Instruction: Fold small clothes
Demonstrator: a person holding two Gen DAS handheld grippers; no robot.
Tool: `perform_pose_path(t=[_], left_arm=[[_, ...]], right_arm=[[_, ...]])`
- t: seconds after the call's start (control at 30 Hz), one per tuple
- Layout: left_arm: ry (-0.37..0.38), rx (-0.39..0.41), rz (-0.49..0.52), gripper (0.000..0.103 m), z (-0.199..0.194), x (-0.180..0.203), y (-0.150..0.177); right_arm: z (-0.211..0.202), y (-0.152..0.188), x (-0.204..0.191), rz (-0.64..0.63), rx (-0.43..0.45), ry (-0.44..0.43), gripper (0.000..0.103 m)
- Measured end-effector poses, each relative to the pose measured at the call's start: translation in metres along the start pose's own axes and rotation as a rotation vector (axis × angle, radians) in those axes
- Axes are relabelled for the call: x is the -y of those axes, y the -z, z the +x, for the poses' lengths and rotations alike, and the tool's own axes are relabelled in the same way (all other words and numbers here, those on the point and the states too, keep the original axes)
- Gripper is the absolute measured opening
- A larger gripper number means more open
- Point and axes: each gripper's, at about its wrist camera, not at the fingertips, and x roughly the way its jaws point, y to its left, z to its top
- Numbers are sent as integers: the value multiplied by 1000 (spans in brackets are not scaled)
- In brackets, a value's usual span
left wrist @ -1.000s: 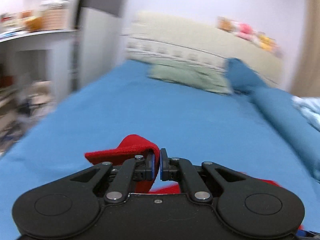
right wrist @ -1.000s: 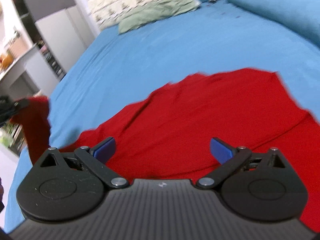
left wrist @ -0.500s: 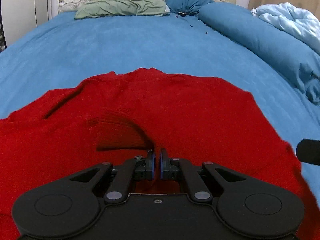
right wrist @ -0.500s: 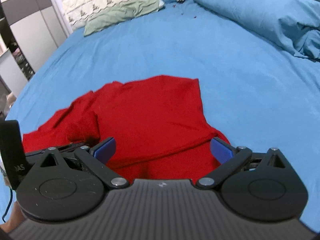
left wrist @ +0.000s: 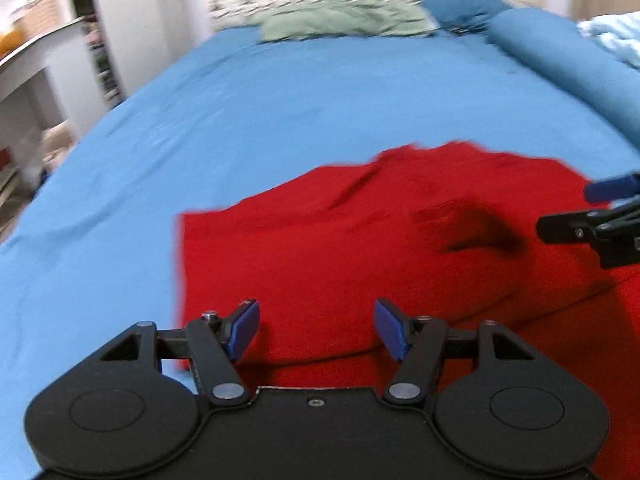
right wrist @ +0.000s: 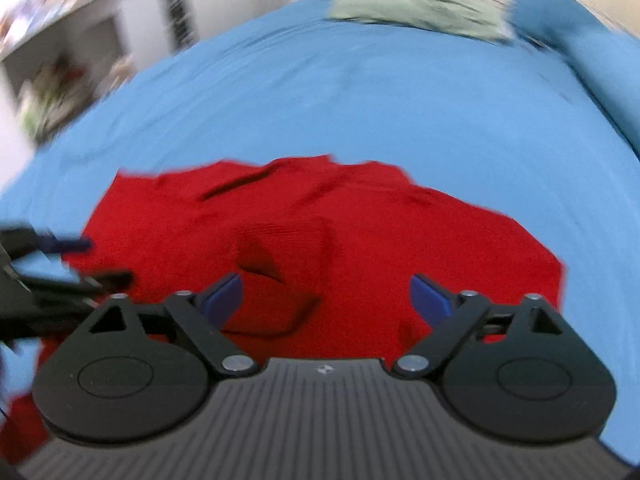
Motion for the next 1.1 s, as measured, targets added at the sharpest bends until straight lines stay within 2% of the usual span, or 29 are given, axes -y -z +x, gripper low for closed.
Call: perform_pose_path(t=[0.13, 0.17, 0.2, 0.27, 0.3, 0.4, 0.53, 0.6, 0.67, 0.77, 0.83, 0.87, 1.03, 1.1], left_arm=[[-54, -47, -48, 68, 12, -35, 14], [-57, -57, -61, 68, 14, -41, 17], [-63, -68, -75, 68, 18, -46, 19], [-65, -84, -92, 68, 20, -52, 27], [-62, -91, -99, 68, 23, -52, 28], [-53, -88, -113, 68, 24, -54, 26], [-42, -75, -109, 64, 25, -53, 28], [-34, -65, -101, 61, 29, -51, 23], [-21, -53, -87, 53, 34, -46, 18], [-5, -33, -51, 39, 39, -39, 13], [13, -26, -38, 17, 41, -36, 11], [25, -27, -37, 12, 42, -35, 10], [11, -49, -60, 9, 37, -36, 10], [0, -65, -69, 9, 35, -36, 13]], right_arm=[[43, -9, -33, -190, -60, 0, 74], [53, -9, -40, -240, -79, 9, 64], [62, -9, -45, -273, -93, 16, 46], [78, -9, -48, -310, -125, 21, 25], [80, -11, -49, -306, -124, 26, 20], [62, -19, -34, -213, -54, 101, 20], [24, -21, 17, 72, 25, 202, 20], [13, -9, 40, 185, 35, 268, 20], [13, 8, 61, 273, 12, 310, 20], [23, 29, 79, 360, -18, 296, 20], [23, 32, 86, 382, -2, 284, 20], [19, 32, 87, 393, 15, 280, 20], [-12, 25, 102, 485, 138, 311, 20], [-22, 33, 111, 528, 150, 314, 20]])
